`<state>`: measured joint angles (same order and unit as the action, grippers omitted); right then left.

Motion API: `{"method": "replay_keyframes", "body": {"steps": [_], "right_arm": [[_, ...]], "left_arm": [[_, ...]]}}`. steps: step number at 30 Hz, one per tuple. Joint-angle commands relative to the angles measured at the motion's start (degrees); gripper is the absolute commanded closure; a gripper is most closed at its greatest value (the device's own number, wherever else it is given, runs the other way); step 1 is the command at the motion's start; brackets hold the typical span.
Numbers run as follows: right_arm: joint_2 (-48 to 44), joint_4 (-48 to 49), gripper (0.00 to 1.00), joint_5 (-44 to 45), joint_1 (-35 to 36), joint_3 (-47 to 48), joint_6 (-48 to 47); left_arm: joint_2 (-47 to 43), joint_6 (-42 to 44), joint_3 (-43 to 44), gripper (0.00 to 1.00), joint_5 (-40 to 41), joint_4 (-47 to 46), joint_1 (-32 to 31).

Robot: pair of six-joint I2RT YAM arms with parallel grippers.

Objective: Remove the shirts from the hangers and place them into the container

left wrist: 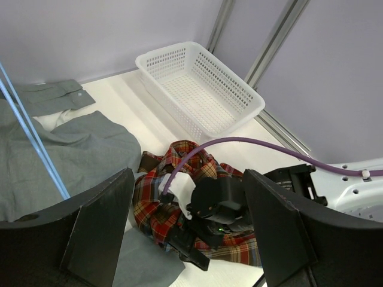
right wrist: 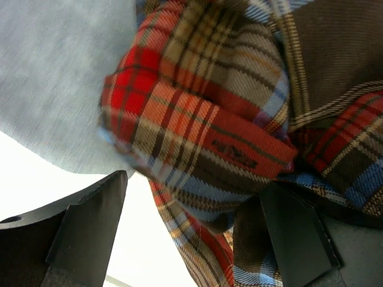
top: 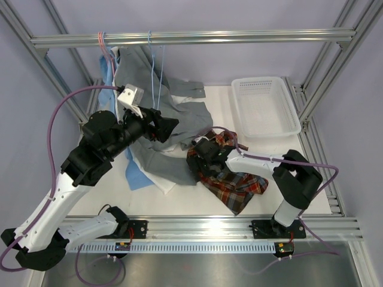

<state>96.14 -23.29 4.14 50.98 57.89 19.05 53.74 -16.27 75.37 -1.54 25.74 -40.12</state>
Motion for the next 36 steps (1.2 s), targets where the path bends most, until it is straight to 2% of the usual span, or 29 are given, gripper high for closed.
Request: {"method": "replay_keyframes", "body": {"steps": [1,3,5,9,10,12,14,15,16,20,25,29,32,36], "right_arm": [[3.52,-4.03,0.04,11.83,0.7,4.33,5.28],[4.06,-6.14,0.12,19.62,0.96,5.22,8.1],[3.62,-6.42,0.17,22.39,0.96,4.69,10.3],[2.74,-7.38,0.38,26.79,0.96,4.52,12.76],[2.48,-7.21,0.52,26.71,0.88,4.43,12.94],[1.17,-6.6,0.67,27.49,1.22,3.9,12.94],[0.2,-6.24,0.9,28.11,1.93,3.2,12.94],[-1.03,-5.2,0.97,28.2,2.02,2.67,12.86],[-1.65,-4.58,1.0,27.94,2.1,2.23,12.59],[-5.25,-4.74,1.0,29.25,3.24,1.87,11.28],[-17.37,-9.84,1.0,33.82,7.02,6.0,7.77],[-27.21,-13.09,1.0,33.83,7.2,15.46,2.94],[-29.6,-14.5,1.0,33.21,7.11,23.81,-2.95],[-29.17,-13.89,1.0,37.6,6.24,32.27,-11.12]], "left_arm": [[-1.35,0.54,2.41,0.21,-1.53,-1.22,-0.31],[-2.05,0.37,2.5,0.21,-2.06,-1.22,-0.31],[-2.58,0.45,2.5,0.2,-2.15,-1.13,-0.31],[-3.46,0.63,3.02,0.2,-1.89,-0.86,-0.22],[-3.29,0.63,3.29,0.2,-2.15,-0.86,-0.22],[-3.11,0.63,3.46,0.2,-2.24,-0.86,-0.31],[-2.58,0.54,3.38,0.2,-2.24,-0.86,-0.22],[-2.5,0.54,3.2,0.2,-2.33,-1.04,-0.31],[-2.32,0.37,3.11,0.2,-2.41,-1.21,-0.31],[-1.71,0.28,2.67,0.2,-1.36,-1.57,-0.22],[-1.0,-0.33,2.15,0.2,1.28,-1.22,-0.31],[-0.04,-1.83,1.8,0.19,4.17,-1.3,-0.22],[1.37,-3.15,2.23,0.17,8.56,-0.17,-0.31],[2.43,-5.6,2.67,0.14,12.95,0.63,-0.31]]}}
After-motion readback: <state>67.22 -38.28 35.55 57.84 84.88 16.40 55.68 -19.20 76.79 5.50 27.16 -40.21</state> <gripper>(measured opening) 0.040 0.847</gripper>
